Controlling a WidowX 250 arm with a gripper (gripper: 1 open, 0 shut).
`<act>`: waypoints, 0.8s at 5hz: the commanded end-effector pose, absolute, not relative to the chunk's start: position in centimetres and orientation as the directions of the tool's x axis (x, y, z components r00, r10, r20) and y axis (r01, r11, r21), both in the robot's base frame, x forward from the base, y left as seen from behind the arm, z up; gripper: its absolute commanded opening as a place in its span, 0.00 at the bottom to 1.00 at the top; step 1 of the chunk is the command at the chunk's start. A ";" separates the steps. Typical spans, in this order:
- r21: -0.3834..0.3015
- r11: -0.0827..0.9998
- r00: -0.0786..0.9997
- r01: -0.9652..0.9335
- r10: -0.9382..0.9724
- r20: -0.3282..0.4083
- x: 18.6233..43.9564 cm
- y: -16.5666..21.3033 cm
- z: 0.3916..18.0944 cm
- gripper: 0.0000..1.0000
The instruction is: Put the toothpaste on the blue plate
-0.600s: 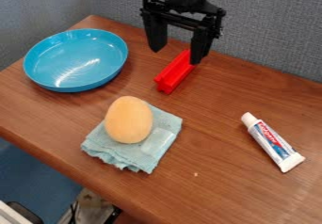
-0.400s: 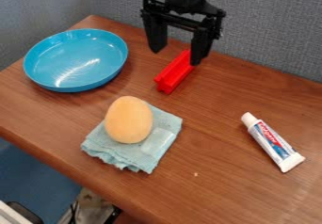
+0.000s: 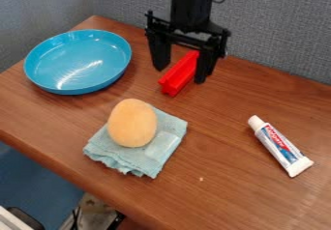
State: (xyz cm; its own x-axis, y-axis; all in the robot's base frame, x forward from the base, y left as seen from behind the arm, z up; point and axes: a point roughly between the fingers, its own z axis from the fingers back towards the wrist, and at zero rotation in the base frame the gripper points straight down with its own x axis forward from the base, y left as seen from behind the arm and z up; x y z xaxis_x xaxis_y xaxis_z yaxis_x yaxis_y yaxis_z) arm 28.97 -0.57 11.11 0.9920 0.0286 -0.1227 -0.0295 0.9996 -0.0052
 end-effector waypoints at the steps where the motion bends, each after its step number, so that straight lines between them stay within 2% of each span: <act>1: -0.010 0.999 0.995 -0.049 0.048 -0.089 29.5 -3.2 11.2 1.00; 4: -0.025 0.979 0.979 -0.200 0.199 -0.043 30.5 -13.1 7.5 1.00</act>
State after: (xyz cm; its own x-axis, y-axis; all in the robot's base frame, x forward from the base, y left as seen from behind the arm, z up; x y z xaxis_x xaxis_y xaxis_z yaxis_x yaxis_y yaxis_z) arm 29.86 -12.54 6.16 0.9757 0.2022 -0.0844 -0.2028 0.9792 0.0018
